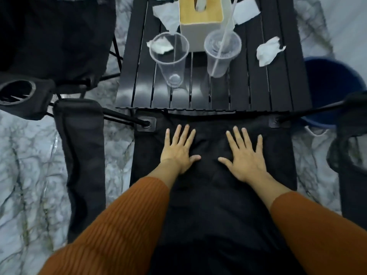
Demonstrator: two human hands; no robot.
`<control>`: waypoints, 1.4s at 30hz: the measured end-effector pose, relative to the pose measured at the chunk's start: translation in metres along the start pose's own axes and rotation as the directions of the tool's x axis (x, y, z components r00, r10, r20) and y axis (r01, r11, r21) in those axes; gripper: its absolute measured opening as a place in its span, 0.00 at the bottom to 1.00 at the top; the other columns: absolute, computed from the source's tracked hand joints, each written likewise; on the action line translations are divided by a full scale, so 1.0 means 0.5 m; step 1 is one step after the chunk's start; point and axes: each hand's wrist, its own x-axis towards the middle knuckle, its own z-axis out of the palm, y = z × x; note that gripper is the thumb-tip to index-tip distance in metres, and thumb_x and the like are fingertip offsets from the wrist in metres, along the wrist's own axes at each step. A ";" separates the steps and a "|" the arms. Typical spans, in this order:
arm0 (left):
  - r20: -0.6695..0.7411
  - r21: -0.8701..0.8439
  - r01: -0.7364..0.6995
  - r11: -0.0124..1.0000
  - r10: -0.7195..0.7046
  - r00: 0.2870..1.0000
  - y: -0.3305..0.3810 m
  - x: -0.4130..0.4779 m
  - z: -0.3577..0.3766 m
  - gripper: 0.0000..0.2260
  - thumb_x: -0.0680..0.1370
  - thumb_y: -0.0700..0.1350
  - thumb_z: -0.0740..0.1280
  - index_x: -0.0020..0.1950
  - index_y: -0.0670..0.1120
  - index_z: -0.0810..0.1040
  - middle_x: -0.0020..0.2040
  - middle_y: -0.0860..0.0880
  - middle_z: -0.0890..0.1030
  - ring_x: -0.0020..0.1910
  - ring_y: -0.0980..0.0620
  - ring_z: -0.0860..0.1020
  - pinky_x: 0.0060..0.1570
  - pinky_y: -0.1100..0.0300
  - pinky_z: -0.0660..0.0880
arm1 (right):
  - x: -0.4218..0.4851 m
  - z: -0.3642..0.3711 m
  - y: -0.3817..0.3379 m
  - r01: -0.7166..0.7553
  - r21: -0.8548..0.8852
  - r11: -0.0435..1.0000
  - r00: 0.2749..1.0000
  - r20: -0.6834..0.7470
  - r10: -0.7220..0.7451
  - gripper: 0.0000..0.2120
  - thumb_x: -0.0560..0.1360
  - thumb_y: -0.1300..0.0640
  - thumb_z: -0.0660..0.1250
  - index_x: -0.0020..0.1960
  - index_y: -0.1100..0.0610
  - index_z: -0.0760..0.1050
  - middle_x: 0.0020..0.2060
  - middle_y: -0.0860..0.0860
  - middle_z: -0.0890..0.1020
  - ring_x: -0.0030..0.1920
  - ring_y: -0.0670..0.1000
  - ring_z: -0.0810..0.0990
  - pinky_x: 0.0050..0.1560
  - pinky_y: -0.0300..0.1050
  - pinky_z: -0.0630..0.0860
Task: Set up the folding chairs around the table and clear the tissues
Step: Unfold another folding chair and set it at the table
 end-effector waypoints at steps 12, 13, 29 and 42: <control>-0.063 0.037 0.084 0.996 -0.081 0.995 -0.053 -0.069 0.087 0.37 0.76 0.70 0.40 0.76 0.51 0.30 0.76 0.49 0.28 0.76 0.47 0.30 0.72 0.38 0.32 | -0.038 0.076 0.037 -0.035 -0.100 0.994 0.995 0.089 0.044 0.40 0.73 0.27 0.38 0.75 0.47 0.29 0.76 0.47 0.31 0.75 0.52 0.30 0.67 0.70 0.27; -0.035 0.030 0.072 0.997 -0.071 0.997 -0.051 -0.071 0.075 0.37 0.77 0.69 0.41 0.76 0.51 0.31 0.76 0.48 0.29 0.76 0.47 0.30 0.73 0.38 0.33 | -0.038 0.066 0.031 -0.042 -0.096 0.994 0.993 0.107 0.052 0.40 0.73 0.27 0.39 0.75 0.48 0.29 0.76 0.47 0.31 0.76 0.53 0.30 0.66 0.69 0.26; -0.088 -0.911 0.304 0.279 -0.852 0.516 -0.302 -0.462 -0.149 0.16 0.76 0.51 0.68 0.61 0.46 0.72 0.61 0.48 0.75 0.62 0.47 0.71 0.61 0.50 0.67 | -0.233 -0.231 -0.516 -0.367 0.906 0.209 0.882 0.411 -0.232 0.15 0.74 0.47 0.69 0.55 0.56 0.77 0.48 0.52 0.83 0.48 0.50 0.82 0.51 0.48 0.79; 0.516 -0.824 0.195 -0.531 -0.563 0.645 -0.345 -0.442 -0.079 0.09 0.70 0.37 0.75 0.35 0.42 0.76 0.40 0.42 0.83 0.39 0.44 0.83 0.38 0.54 0.80 | -0.249 -0.217 -0.606 -0.432 0.832 0.348 0.900 0.421 0.112 0.12 0.69 0.63 0.75 0.32 0.58 0.73 0.38 0.55 0.84 0.39 0.52 0.82 0.46 0.51 0.83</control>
